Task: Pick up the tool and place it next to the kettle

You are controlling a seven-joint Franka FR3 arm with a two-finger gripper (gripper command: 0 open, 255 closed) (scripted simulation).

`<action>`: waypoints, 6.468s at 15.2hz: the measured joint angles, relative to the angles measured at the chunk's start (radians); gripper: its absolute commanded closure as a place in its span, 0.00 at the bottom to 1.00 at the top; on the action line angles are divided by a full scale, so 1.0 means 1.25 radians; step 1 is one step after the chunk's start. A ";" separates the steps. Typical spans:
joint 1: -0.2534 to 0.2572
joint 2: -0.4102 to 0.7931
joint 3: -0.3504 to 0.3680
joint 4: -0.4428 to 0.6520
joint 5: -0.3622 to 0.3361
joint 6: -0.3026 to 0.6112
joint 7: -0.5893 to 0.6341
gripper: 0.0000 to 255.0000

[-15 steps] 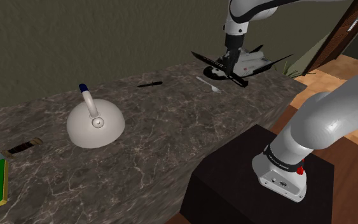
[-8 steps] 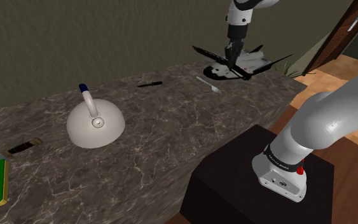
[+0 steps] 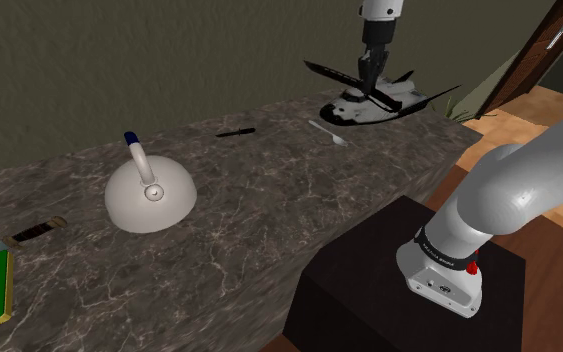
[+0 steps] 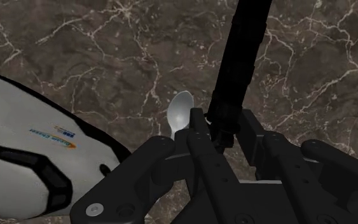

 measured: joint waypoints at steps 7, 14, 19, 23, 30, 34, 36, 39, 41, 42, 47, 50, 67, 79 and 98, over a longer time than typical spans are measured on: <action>0.002 0.000 0.005 0.074 0.003 -0.074 -0.001 1.00; 0.011 -0.001 0.023 0.134 0.014 -0.136 0.018 1.00; 0.046 -0.017 0.090 0.119 0.055 -0.141 0.113 1.00; 0.075 -0.027 0.145 0.108 0.091 -0.140 0.192 1.00; 0.126 0.006 0.242 0.135 0.152 -0.128 0.330 1.00; 0.152 0.041 0.293 0.167 0.178 -0.119 0.405 1.00; 0.167 0.060 0.322 0.186 0.191 -0.115 0.448 1.00; 0.186 0.098 0.358 0.230 0.202 -0.115 0.504 1.00; 0.202 0.133 0.388 0.259 0.208 -0.103 0.549 1.00; 0.205 0.146 0.395 0.266 0.208 -0.096 0.560 1.00; 0.211 0.148 0.403 0.223 0.211 -0.050 0.567 1.00; 0.212 0.146 0.405 0.189 0.213 -0.018 0.565 1.00; 0.216 0.169 0.416 0.030 0.214 0.163 0.551 1.00; 0.218 0.212 0.424 -0.059 0.211 0.293 0.546 1.00; 0.220 0.263 0.429 -0.103 0.203 0.388 0.548 0.00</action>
